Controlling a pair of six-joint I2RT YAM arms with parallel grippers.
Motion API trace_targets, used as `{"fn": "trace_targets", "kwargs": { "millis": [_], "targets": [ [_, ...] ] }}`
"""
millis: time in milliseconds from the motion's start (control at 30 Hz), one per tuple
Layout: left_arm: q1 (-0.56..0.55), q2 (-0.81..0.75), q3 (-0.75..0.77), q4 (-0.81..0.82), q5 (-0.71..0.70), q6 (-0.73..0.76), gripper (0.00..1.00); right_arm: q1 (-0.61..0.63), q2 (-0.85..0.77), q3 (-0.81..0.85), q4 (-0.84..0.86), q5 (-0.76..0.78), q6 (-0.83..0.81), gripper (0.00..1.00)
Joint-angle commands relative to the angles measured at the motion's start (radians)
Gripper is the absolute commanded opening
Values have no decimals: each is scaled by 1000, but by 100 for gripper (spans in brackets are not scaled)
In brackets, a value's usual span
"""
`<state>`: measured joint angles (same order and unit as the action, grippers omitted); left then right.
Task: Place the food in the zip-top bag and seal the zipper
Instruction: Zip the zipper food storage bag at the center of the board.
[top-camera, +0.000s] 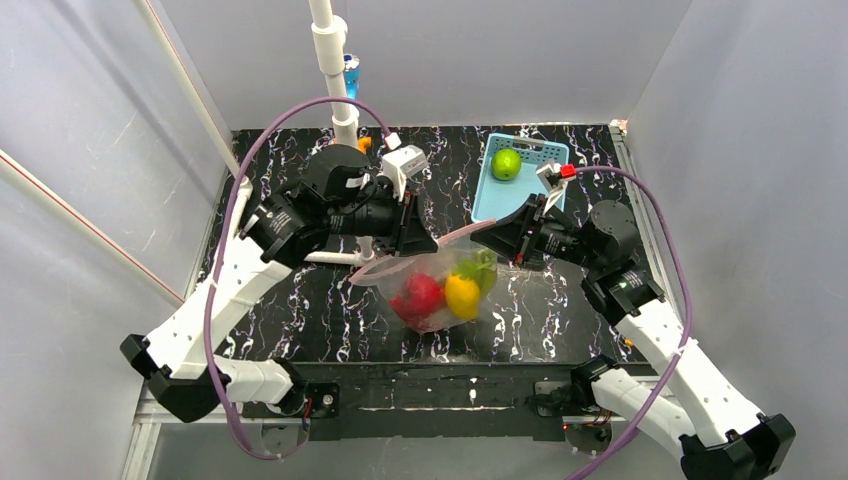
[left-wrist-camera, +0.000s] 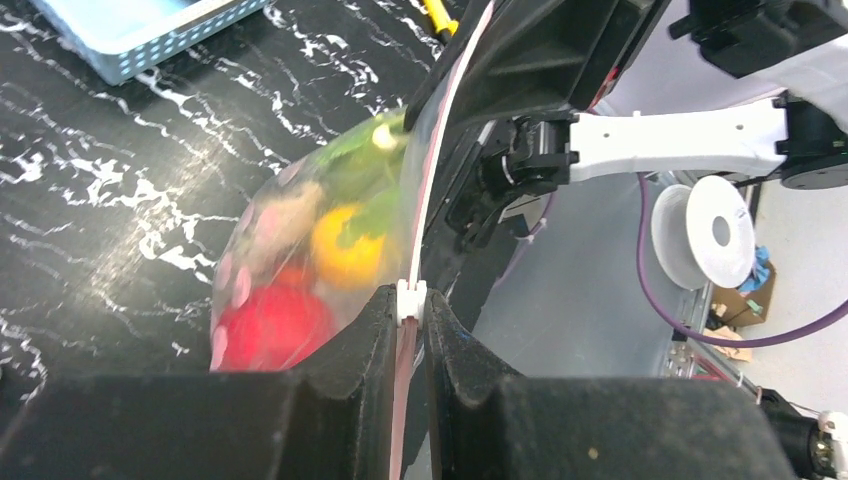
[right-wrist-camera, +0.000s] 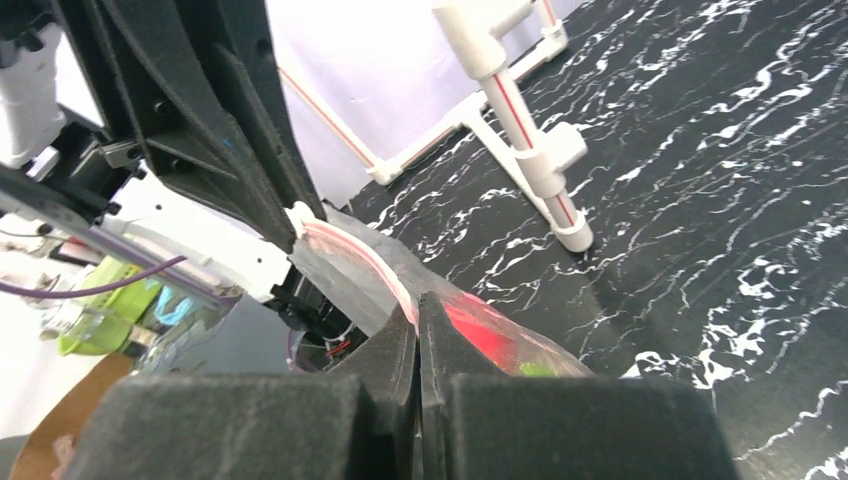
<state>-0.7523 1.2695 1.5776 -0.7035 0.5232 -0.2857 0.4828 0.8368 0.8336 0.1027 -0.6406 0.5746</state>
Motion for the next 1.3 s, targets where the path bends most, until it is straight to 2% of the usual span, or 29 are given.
{"fn": "trace_targets", "kwargs": {
  "millis": [0,233,433,933,1100,1200,1233,1267],
  "targets": [
    [16,-99,-10,-195,-82,58,0,-38,-33,0,-36,199,-78,1],
    [19,-134,-17,-286,-143,86,0,-65,-31,27,-141,225,-149,1],
    [20,-171,-35,-349,-249,99,0,-76,-22,16,-161,233,-145,1],
    [22,-220,-18,-470,-415,107,0,-122,-18,0,-194,249,-147,1],
    [22,-231,-33,-466,-404,89,0,-125,-7,21,-209,220,-167,1],
    [21,-228,-34,-448,-392,83,0,-125,0,39,-210,147,-191,1],
    [21,-219,-22,-445,-391,83,4,-125,5,47,-211,118,-195,1],
    [21,-210,-8,-444,-393,83,17,-125,16,59,-223,84,-198,1]
  ]
}}
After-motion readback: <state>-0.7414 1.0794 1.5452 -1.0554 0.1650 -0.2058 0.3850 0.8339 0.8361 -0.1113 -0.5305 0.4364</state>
